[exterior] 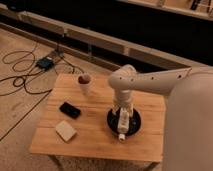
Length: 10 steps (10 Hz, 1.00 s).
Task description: Stand the bottle upright
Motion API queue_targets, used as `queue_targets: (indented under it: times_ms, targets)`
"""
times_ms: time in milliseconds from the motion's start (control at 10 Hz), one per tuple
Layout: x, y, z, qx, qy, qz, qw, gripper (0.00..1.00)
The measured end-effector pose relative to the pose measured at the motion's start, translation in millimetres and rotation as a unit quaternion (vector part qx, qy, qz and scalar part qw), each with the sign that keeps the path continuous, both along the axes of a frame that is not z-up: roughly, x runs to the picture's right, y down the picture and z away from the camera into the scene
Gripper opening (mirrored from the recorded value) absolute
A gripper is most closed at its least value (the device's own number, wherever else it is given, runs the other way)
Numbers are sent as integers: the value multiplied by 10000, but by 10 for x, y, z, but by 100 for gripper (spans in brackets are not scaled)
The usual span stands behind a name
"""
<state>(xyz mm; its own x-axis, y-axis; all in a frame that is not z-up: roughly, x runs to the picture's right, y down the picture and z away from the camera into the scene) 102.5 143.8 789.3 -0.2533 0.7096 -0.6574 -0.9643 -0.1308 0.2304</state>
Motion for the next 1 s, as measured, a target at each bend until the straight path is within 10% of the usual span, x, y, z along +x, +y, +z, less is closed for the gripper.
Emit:
queue_targets:
  times_ms: [1000]
  targets:
    - [-42, 272, 17, 211, 216, 61, 9995, 65]
